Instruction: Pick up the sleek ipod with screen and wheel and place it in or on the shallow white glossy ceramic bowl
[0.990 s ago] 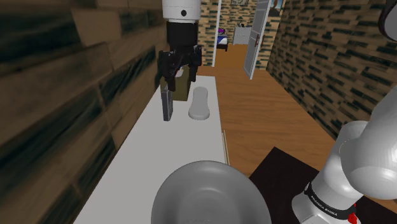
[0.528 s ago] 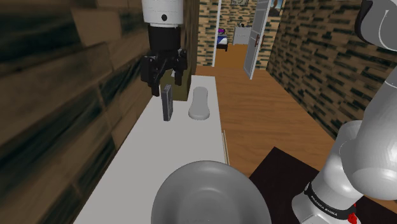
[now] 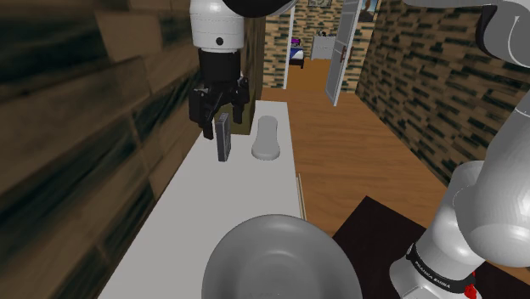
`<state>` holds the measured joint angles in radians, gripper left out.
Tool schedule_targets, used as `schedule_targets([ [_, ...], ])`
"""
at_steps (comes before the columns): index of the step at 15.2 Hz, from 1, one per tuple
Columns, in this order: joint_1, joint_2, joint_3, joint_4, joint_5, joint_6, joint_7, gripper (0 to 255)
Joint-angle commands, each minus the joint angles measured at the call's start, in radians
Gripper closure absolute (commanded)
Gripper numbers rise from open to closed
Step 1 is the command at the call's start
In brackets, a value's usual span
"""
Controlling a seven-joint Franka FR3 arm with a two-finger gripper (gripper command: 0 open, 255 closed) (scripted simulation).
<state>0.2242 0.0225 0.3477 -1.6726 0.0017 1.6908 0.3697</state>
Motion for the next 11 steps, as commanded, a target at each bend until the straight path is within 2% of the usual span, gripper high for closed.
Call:
schedule_targets([
  [1,0.0,0.0,0.0,-0.001,0.0,0.001,0.0,0],
  [3,0.0,0.0,0.0,-0.001,0.0,0.0,0.0,0],
  [4,0.0,0.0,0.0,-0.001,0.0,0.0,0.0,255],
  [11,0.0,0.0,0.0,0.0,0.0,0.0,0.0,255],
])
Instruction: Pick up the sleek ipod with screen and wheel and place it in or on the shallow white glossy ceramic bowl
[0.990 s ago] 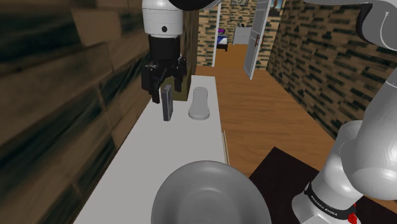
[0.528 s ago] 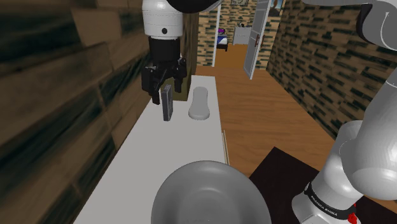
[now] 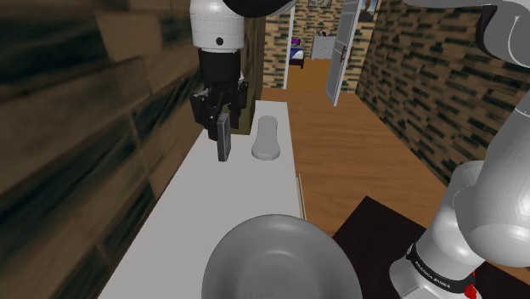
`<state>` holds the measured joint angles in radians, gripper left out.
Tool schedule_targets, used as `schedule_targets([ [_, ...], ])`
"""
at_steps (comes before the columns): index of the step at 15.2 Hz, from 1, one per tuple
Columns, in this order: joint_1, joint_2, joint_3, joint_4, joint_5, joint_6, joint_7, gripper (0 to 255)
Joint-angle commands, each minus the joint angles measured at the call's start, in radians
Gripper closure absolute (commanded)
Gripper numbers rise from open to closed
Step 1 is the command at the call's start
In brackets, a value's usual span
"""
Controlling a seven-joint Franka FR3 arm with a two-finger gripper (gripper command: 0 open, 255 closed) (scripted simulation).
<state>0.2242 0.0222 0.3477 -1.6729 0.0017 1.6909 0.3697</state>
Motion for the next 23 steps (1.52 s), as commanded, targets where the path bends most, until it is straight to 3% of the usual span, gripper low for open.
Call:
schedule_targets([
  [1,0.0,0.0,0.0,0.0,0.0,0.0,0.0,255],
  [12,0.005,0.03,0.004,0.171,-0.01,-0.143,0.008,255],
  [23,0.022,0.105,0.013,0.419,-0.038,-0.32,0.026,255],
])
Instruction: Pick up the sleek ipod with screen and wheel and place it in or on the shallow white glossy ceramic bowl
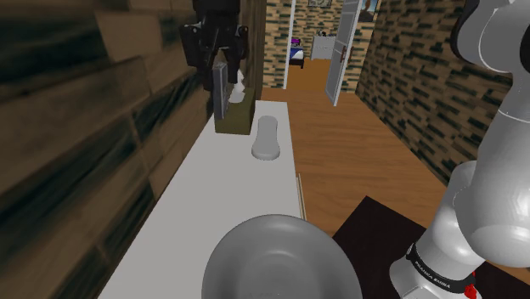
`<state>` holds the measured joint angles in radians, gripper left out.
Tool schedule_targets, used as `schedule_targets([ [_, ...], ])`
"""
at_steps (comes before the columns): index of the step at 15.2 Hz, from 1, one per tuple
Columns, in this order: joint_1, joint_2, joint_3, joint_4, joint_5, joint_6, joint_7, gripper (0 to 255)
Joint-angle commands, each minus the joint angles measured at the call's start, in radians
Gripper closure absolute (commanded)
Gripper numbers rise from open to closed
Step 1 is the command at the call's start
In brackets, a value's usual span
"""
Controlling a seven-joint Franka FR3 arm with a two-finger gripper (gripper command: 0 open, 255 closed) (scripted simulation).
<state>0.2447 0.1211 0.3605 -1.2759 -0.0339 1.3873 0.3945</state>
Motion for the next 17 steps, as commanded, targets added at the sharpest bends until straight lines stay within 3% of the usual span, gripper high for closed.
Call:
schedule_targets([
  [1,0.004,0.016,0.002,0.049,-0.006,-0.034,0.003,255],
  [3,0.008,0.027,0.003,0.078,-0.01,-0.053,0.006,255],
  [10,0.053,-0.139,0.051,-0.104,0.051,-0.025,0.116,255],
  [17,0.111,-0.247,0.115,-0.196,0.103,-0.028,0.246,255],
])
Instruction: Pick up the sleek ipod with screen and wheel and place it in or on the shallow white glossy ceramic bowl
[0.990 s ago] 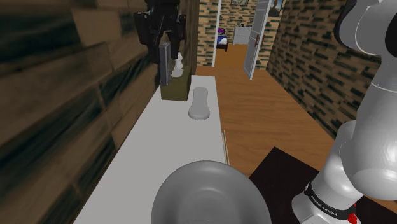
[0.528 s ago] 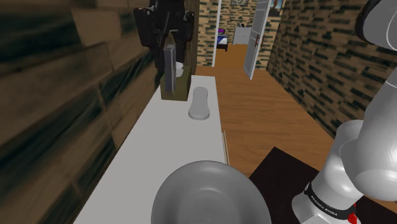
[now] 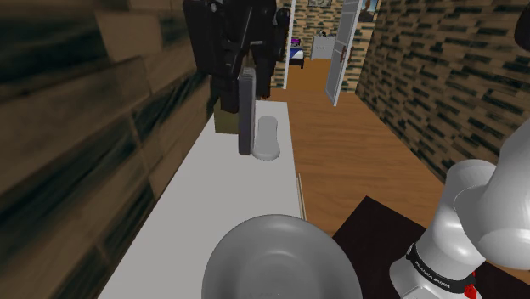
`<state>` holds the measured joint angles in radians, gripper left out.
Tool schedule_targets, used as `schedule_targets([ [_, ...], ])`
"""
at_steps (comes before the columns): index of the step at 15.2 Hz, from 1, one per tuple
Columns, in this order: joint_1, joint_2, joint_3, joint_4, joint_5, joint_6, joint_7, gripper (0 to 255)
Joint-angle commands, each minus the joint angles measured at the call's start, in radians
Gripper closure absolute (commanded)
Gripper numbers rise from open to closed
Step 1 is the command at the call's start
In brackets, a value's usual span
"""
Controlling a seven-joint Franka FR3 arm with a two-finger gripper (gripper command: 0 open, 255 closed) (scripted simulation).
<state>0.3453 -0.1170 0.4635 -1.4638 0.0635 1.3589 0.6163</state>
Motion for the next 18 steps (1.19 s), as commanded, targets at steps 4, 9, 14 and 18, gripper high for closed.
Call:
schedule_targets([
  [4,0.045,-0.047,0.058,-0.029,0.03,-0.007,0.108,255],
  [9,0.091,-0.068,0.126,-0.026,0.052,-0.021,0.227,255],
  [14,0.102,-0.104,0.134,-0.111,0.072,0.035,0.239,255],
  [18,0.104,-0.134,0.127,-0.193,0.086,0.092,0.225,255],
])
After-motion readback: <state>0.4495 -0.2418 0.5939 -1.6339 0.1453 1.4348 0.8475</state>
